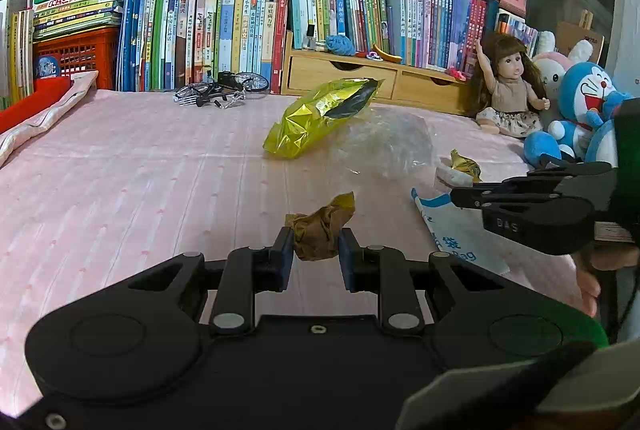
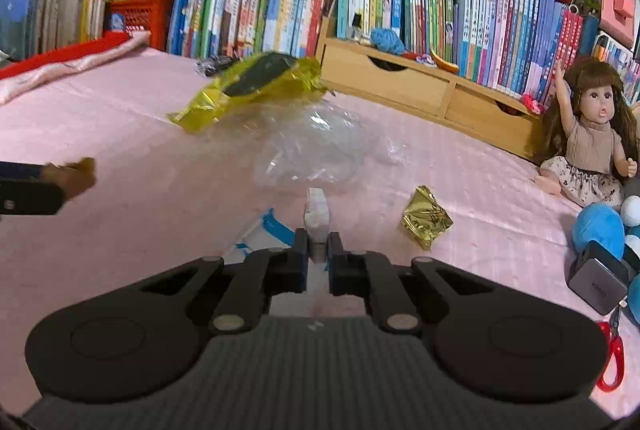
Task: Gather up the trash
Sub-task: 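Lower the brown paper and white bag past the table edge into the bin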
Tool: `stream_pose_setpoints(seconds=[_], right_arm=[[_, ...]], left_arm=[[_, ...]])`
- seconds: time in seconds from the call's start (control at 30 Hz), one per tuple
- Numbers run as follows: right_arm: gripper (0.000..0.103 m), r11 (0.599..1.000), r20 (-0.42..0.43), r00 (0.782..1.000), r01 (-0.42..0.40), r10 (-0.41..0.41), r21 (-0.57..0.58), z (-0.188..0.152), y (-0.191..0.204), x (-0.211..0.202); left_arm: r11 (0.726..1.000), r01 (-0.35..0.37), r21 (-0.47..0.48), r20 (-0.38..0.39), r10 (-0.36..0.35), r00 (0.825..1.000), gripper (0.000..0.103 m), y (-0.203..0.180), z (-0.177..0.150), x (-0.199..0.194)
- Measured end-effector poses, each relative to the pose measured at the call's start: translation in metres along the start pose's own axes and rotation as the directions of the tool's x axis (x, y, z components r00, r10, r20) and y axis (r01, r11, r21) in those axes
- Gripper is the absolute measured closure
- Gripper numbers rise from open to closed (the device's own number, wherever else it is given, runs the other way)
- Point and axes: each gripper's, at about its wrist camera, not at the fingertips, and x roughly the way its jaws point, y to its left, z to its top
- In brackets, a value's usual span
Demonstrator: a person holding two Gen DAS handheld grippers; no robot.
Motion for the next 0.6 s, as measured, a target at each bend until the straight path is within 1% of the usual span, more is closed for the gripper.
stream_pose_setpoints(seconds=[0.13, 0.23, 0.37, 0.5, 0.6], right_arm=[[0.09, 0.998, 0.034, 0.998, -0.059, 0.058, 0.028, -0.003, 0.004, -0.024], [0.09, 0.994, 0.057, 0.993, -0.103, 0.1, 0.035, -0.01, 0.011, -0.044], [0.09, 0.984, 0.078, 0.983, -0.168, 0.163, 0.058, -0.025, 0.018, -0.072], [0.09, 0.97, 0.083, 0.971, -0.231, 0.224, 0.081, -0.044, 0.025, -0.1], [0.09, 0.955, 0.07, 0.959, -0.28, 0.274, 0.097, -0.06, 0.03, -0.119]], left_arm=[[1.0, 0.004, -0.007, 0.003, -0.004, 1.0, 0.08, 0.001, -0.003, -0.007], [0.999, 0.011, -0.045, -0.003, -0.011, 1.0, 0.08, 0.003, -0.008, -0.018], [0.994, 0.022, -0.103, -0.008, -0.023, 1.0, 0.08, 0.004, -0.025, -0.043], [0.992, 0.019, -0.121, -0.025, -0.022, 0.999, 0.08, 0.003, -0.043, -0.069], [0.993, 0.037, -0.113, -0.053, -0.043, 0.998, 0.08, -0.001, -0.06, -0.094]])
